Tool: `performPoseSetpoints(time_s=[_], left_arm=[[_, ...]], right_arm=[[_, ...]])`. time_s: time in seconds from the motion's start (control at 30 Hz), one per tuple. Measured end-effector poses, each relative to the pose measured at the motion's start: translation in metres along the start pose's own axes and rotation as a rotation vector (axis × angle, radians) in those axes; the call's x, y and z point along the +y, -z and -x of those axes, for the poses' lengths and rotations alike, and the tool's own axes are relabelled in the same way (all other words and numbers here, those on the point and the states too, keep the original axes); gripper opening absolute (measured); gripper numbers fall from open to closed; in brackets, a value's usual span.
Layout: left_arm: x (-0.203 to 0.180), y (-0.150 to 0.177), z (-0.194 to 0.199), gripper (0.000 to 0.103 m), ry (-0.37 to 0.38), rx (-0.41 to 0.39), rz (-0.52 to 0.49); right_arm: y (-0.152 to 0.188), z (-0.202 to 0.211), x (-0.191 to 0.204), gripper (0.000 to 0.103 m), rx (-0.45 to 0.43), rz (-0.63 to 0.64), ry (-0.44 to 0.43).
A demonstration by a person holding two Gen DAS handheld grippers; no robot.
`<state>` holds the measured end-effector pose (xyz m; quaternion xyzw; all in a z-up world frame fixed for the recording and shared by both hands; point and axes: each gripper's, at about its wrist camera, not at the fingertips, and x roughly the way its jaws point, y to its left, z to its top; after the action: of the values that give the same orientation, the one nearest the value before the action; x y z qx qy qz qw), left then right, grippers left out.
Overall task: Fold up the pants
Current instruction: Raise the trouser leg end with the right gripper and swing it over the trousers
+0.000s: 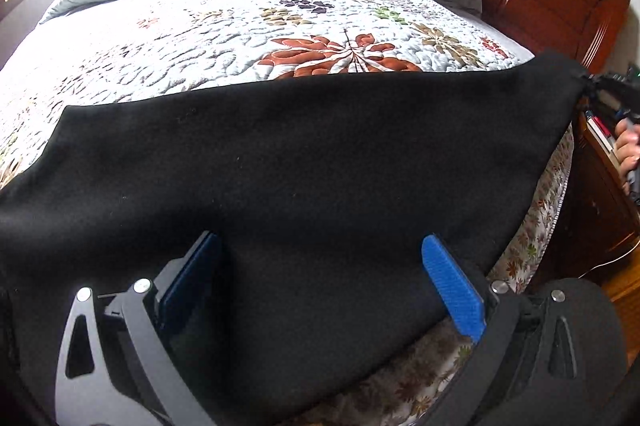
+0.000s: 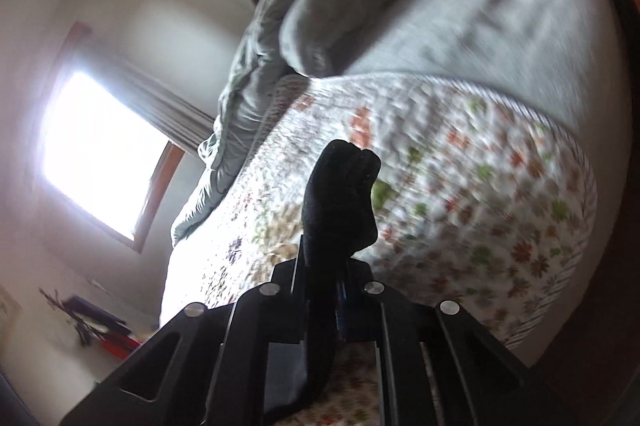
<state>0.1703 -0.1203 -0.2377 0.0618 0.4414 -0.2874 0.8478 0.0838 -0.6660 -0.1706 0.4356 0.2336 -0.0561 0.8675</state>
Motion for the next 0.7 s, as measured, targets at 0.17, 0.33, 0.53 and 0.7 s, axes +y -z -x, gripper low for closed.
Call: performPoseSetpoints(time_s=[0.17, 0.33, 0.53, 0.7], left_arm=[[-0.002, -0.002, 0.002, 0.100, -0.011, 0.011, 0.001], [0.003, -0.005, 0.022, 0.100, 0.003, -0.011, 0.024], [0.019, 0.000, 0.062, 0.100, -0.023, -0.073, 0.016], [0.050, 0.013, 0.100, 0.100, -0.059, -0.120, 0.020]], right_arm=[[0.001, 0.016, 0.060, 0.010, -0.031, 0.142, 0.010], [0.009, 0.028, 0.119, 0.010, -0.055, 0.285, 0.004], [0.038, 0.033, 0.179, 0.010, -0.062, 0.483, 0.045], [0.068, 0.029, 0.226, 0.010, -0.063, 0.631, 0.077]])
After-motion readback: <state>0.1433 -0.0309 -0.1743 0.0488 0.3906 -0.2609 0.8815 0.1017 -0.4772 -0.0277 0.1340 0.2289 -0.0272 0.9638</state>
